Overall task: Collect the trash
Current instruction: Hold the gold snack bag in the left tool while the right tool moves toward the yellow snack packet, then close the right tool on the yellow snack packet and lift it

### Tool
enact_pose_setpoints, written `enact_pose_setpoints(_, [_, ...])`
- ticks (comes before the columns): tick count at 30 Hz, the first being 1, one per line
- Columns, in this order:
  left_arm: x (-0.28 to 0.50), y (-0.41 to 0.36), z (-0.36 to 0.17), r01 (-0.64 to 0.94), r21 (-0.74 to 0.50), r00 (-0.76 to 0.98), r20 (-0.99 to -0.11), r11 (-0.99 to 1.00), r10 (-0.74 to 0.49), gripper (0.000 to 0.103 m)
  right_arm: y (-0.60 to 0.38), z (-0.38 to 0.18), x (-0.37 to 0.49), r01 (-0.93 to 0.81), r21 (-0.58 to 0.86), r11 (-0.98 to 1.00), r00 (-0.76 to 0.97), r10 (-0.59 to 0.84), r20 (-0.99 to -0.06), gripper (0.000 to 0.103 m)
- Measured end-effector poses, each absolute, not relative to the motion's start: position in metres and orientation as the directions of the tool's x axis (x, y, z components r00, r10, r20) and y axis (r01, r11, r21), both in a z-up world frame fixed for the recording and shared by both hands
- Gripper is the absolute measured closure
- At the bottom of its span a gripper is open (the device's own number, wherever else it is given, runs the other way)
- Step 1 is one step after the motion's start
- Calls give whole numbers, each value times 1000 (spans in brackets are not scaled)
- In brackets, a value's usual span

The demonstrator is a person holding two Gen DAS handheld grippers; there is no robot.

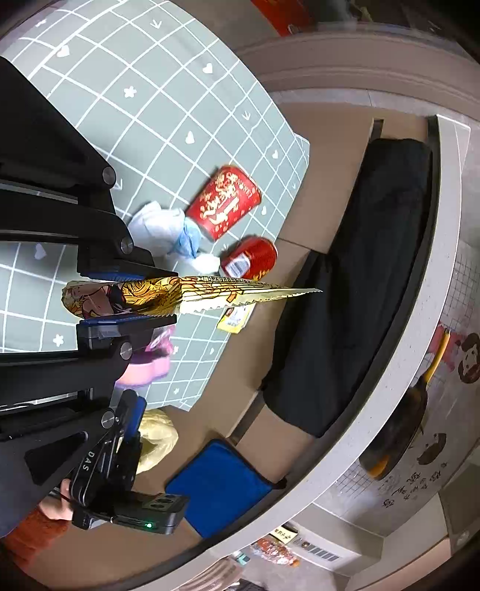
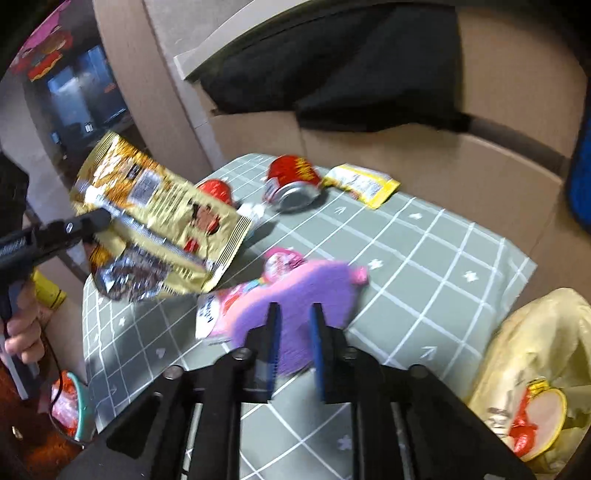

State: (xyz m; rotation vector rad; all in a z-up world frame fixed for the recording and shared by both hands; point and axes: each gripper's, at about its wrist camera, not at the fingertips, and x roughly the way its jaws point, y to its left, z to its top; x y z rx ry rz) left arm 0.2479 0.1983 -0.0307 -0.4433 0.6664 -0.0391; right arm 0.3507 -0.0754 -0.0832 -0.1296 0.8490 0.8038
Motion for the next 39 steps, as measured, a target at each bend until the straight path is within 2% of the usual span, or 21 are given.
enact_pose_setpoints(1, [247,201,-31,-108,-407,791,-588,907,-169,88,-75,-83,350,-680,190,708,402,577,-711,71])
enact_pose_setpoints(2, [246,203,-32,-113,-404,792,-588,908,-163,88,-74,-82,352,-675,183,714,414,572,-708,69])
enact_pose_setpoints(9, [244,215,-44,-139,-421,788,-595,896,-158,88,-61,-65,372,-652,123,748,509,552,-660,65])
enact_pose_setpoints(16, [252,225,-54,-133,-430,786,-594,893,-169,88,-28,-80,425,-650,-58,758,587,452,-672,65])
enact_pose_setpoints(22, [269,232,-69,-101,-437,776,-596,894,-204,88,-3,-108,481,-685,-107,721,559,425,-712,65])
enact_pose_setpoints(31, [297,240,-88,-57,-455,763,-594,889,-255,88,61,-138,517,-743,-264,615,565,366,-739,65])
enact_pose_setpoints(36, [303,245,-94,-58,-466,755,-600,883,-266,88,84,-159,525,-742,-347,574,596,328,-733,68])
enact_pose_setpoints(38, [303,246,-95,-64,-469,756,-599,881,-265,88,87,-160,528,-730,-347,588,604,319,-731,83])
enact_pose_setpoints(39, [302,246,-96,-68,-471,756,-600,880,-262,88,85,-159,529,-722,-338,604,606,316,-730,86])
